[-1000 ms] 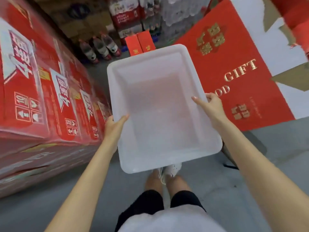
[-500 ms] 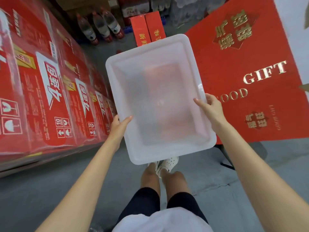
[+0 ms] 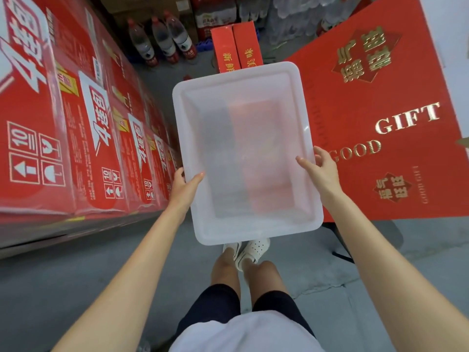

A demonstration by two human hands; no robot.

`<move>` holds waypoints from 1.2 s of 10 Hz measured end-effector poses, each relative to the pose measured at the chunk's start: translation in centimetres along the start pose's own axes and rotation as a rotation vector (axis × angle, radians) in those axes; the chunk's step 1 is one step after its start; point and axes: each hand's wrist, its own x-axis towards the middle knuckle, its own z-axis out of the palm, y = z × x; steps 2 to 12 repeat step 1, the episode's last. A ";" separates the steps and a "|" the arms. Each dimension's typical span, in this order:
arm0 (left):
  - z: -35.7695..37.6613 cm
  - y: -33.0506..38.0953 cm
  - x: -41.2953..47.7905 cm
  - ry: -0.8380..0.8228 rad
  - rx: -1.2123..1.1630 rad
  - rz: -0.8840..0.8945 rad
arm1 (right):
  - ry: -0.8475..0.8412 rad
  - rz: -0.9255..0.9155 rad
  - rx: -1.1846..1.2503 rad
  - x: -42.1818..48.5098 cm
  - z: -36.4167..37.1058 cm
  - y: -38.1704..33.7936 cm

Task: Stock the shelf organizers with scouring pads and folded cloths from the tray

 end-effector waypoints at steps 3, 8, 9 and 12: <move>-0.8 0.7 -0.4 0.018 0.089 -0.003 | 0.006 0.012 0.008 -0.4 -0.4 -0.3; -0.8 0.7 -0.4 0.018 0.089 -0.003 | 0.006 0.012 0.008 -0.4 -0.4 -0.3; -0.8 0.7 -0.4 0.018 0.089 -0.003 | 0.006 0.012 0.008 -0.4 -0.4 -0.3; -0.8 0.7 -0.4 0.018 0.089 -0.003 | 0.006 0.012 0.008 -0.4 -0.4 -0.3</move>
